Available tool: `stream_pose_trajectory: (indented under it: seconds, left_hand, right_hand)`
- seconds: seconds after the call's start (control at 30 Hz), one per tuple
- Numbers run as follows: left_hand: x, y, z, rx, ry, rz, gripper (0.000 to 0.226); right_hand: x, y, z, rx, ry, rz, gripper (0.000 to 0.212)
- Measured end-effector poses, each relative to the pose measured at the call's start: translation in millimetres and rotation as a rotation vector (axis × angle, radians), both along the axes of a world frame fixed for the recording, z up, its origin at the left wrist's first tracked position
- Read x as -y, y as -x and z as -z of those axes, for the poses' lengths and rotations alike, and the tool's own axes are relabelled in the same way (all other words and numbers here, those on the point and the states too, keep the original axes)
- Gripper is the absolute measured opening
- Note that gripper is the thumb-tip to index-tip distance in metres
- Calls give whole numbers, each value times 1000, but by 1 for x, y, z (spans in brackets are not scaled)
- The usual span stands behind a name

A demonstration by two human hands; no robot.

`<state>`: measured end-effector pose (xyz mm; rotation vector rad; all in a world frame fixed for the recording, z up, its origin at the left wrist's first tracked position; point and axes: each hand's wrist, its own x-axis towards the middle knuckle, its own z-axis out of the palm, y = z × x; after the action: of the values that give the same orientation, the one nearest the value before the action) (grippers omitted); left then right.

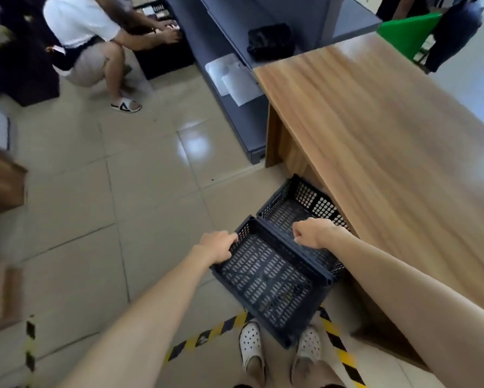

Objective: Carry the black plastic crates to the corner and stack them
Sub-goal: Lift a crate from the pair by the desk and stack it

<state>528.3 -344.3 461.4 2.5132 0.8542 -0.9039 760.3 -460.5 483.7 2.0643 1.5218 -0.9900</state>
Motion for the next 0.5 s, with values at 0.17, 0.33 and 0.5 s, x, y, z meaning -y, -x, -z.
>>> stream_pose_trajectory:
  seconds: [0.17,0.33,0.5]
  left_hand:
    - [25,13,40,-25,51,-206,33]
    - [56,19,89,-64,85,-411,43]
    - [94,13,151,-119,98,-592,43]
  right_hand:
    - [-27,-14,37,-56,-11,-91,20]
    - [-26,-29,95,-49,79,-208,20]
    - [-11,-29,170,24,181,-284,29]
